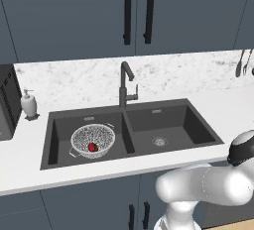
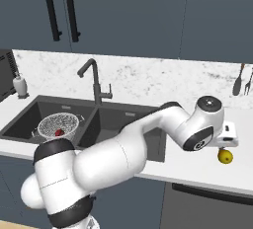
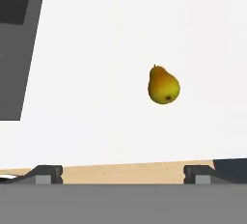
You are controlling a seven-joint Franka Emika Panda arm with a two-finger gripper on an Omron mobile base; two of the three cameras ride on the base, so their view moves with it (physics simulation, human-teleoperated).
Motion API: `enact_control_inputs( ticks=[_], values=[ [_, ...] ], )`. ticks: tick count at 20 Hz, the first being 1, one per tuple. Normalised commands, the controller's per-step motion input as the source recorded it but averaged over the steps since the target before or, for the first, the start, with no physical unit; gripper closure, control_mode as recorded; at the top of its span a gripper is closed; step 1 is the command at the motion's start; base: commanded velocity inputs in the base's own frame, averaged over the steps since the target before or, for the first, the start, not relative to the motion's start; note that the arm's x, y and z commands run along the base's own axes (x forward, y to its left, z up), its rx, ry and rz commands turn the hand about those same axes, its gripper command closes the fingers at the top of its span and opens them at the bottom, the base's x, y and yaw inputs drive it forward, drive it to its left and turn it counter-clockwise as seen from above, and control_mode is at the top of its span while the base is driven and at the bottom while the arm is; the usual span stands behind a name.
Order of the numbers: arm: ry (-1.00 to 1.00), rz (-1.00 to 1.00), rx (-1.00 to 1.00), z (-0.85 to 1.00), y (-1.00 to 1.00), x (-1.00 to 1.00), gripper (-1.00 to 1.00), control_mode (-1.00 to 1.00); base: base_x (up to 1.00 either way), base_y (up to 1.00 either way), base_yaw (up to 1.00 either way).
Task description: Put the colander in the sink, put the mango, pear in the colander, and turn on the sink faucet and pour water over the colander.
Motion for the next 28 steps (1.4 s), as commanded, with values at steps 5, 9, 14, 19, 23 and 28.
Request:
enact_control_inputs(
  ticks=[5,9,14,19,23,28],
  values=[
    [0.02,0.0,-0.08,-0.14,-0.19,0.39,-1.0,-1.0,0.0,0.0,0.0],
    [0.03,0.0,0.0,-0.37,-0.31,0.18,-1.0,-1.0,0.0,0.0,0.0],
    [0.02,0.0,0.01,-0.3,-0.29,0.16,-1.0,-1.0,0.0,0.0,0.0],
    [0.11,0.0,0.02,-0.04,-0.29,0.14,-1.0,-1.0,0.0,0.0,0.0],
    [0.19,0.0,0.0,-0.17,-0.23,0.15,-1.0,-1.0,0.0,0.0,0.0],
    [0.17,0.02,0.03,-0.22,-0.22,0.17,-1.0,-1.0,0.0,0.0,0.0]
  ],
)
